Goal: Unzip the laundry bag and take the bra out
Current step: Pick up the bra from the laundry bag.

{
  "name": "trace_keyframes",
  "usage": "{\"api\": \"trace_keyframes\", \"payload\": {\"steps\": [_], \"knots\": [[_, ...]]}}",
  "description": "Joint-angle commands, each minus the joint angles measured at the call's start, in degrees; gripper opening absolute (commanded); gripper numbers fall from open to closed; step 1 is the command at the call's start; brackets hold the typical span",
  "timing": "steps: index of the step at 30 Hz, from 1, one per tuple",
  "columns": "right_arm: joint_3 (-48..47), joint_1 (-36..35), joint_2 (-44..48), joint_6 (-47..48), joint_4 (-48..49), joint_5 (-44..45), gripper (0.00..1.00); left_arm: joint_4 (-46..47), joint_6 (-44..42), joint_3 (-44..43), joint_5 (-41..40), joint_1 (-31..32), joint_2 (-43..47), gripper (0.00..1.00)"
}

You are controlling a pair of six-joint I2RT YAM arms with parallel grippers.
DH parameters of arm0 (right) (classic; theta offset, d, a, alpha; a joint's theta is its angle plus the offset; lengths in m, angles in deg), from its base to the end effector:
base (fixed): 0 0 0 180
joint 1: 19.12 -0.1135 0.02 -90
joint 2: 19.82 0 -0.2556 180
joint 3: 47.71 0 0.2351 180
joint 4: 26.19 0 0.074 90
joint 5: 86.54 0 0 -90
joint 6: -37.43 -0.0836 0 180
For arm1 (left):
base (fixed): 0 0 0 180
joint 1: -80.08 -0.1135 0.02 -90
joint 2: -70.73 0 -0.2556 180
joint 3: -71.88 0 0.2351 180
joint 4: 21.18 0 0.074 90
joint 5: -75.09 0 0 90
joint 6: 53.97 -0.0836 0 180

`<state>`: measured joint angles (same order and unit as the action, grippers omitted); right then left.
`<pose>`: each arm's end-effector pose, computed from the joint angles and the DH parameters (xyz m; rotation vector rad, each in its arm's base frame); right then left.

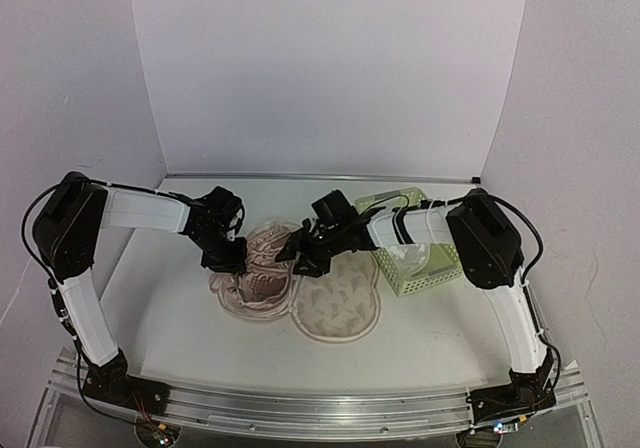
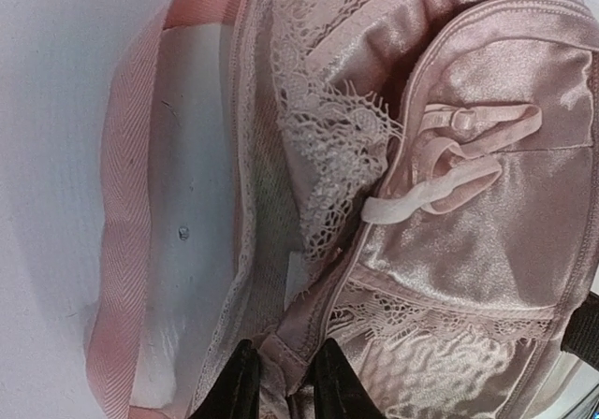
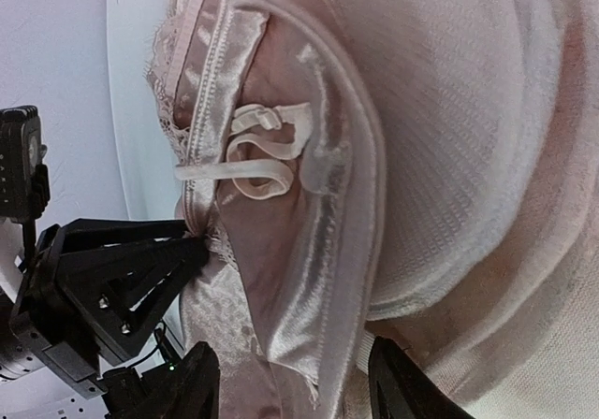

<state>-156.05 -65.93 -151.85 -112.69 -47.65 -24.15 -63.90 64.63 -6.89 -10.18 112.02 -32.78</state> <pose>0.3214 0.3990 0.1039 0.0416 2.7587 1.3117 0.2964 -0.1929 0.1183 0.1053 2.8161 -0.3836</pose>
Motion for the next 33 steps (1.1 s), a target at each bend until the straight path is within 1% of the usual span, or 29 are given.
{"api": "trace_keyframes", "payload": {"steps": [1,3,9,15,19,21,23,29,33], "knots": [[-3.2,-0.6,-0.9,-0.6,3.2,-1.0,0.55,1.8,0.4,0.2,1.1,1.1,-1.0,0.20],[-3.8,-0.6,-1.7,-0.7,3.3,-1.2,0.52,2.0,0.5,0.1,1.2,1.4,-1.4,0.19],[-4.7,-0.7,-3.8,-1.4,4.2,-2.3,0.38,2.1,0.6,-0.3,1.3,2.0,-2.0,0.17],[-4.0,-0.8,-3.8,-1.6,4.9,-2.8,0.19,2.1,0.8,-0.4,1.2,2.1,-1.7,0.16],[-3.1,-0.8,-2.7,-1.6,5.3,-2.7,0.00,2.1,0.8,-0.5,1.0,2.1,-1.1,0.16],[-2.3,-0.8,-1.7,-1.4,5.5,-2.3,0.00,2.1,0.7,-0.7,0.5,2.1,-0.3,0.16],[-1.5,-0.8,-0.5,-1.2,5.7,-2.0,0.00,2.1,0.7,-1.0,-0.2,2.1,0.9,0.20],[0.2,-0.7,4.0,-0.2,5.9,-1.0,0.00,1.8,0.0,-3.0,-1.9,2.1,6.2,0.40],[0.6,-0.7,6.6,0.2,5.9,-1.0,0.00,1.1,-0.5,-5.0,-2.8,2.0,9.4,0.48]]}}
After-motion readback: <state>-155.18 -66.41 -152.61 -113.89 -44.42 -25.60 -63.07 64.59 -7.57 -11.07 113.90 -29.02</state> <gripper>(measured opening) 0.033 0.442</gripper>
